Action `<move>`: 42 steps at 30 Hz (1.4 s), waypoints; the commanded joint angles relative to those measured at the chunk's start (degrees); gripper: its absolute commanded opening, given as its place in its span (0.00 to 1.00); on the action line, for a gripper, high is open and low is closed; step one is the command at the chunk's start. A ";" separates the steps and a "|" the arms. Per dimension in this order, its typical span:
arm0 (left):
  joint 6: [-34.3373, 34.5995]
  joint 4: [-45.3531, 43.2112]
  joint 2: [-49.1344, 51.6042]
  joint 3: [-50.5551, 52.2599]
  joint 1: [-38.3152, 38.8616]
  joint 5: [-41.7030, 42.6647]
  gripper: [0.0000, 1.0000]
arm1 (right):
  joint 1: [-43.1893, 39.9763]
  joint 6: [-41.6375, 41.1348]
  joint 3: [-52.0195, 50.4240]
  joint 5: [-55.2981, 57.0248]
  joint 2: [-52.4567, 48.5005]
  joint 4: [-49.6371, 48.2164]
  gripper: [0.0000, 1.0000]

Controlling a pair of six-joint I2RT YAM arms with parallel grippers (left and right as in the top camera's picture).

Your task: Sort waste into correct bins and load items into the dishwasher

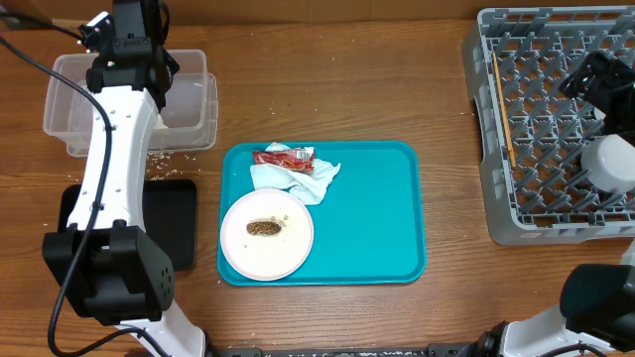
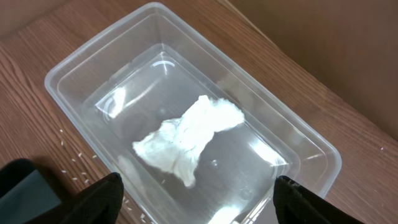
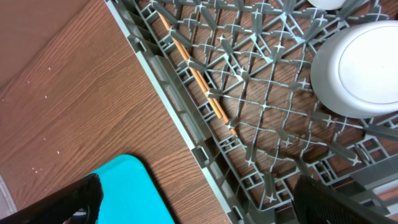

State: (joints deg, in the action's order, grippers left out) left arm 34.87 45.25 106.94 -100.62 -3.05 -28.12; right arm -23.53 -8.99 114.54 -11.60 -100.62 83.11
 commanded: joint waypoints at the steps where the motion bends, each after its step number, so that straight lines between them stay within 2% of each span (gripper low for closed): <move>1: -3.19 1.18 -2.54 -0.74 0.02 -0.33 0.80 | 0.04 -0.22 0.63 0.20 0.20 -0.26 1.00; 4: -3.23 4.55 -5.07 -0.74 0.72 2.58 0.82 | 0.04 -0.22 0.63 0.22 0.20 -0.26 1.00; 6: -3.69 8.20 -7.06 -0.74 1.33 8.52 0.84 | 0.04 -0.22 0.63 0.20 0.20 -0.26 1.00; 7: -6.64 11.96 -8.92 -0.74 2.25 20.22 0.85 | 0.04 -0.22 0.63 0.22 0.20 -0.26 1.00; 10: -10.78 16.44 -9.51 -0.72 4.20 43.36 0.93 | 0.04 -0.22 0.63 0.22 0.20 -0.26 1.00; 12: -12.61 18.71 -8.87 -0.35 6.36 53.20 0.97 | 0.04 -0.22 0.63 0.22 0.20 -0.26 1.00; 13: -12.50 19.85 -8.44 0.11 7.89 54.75 0.98 | 0.04 -0.22 0.63 0.22 0.20 -0.26 1.00; 15: -10.10 21.51 -7.43 1.33 10.99 52.92 0.97 | 0.04 -0.22 0.63 0.22 0.20 -0.26 1.00; 18: -2.62 21.81 -5.25 3.96 16.02 44.30 0.96 | 0.04 -0.22 0.63 0.22 0.20 -0.26 1.00; 20: 2.51 21.84 -3.39 5.53 18.82 38.93 0.93 | 0.04 -0.22 0.63 0.22 0.20 -0.26 1.00; 22: 4.68 22.01 -0.87 6.58 21.35 35.78 0.88 | 0.04 -0.22 0.63 0.22 0.20 -0.26 1.00; 27: 4.79 22.23 4.31 6.71 24.70 35.17 0.81 | 0.04 -0.22 0.63 0.20 0.20 -0.26 1.00; 35: 2.84 22.32 5.44 6.71 25.46 34.07 0.83 | 0.04 -0.22 0.63 0.22 0.20 -0.26 1.00; 42: 2.91 26.10 4.74 6.71 25.49 31.95 0.82 | 0.04 -0.22 0.63 0.22 0.20 -0.26 1.00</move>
State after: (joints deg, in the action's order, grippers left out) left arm 37.76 70.24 112.64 -93.67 22.22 6.55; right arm -23.53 -9.02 114.54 -11.57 -100.62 83.15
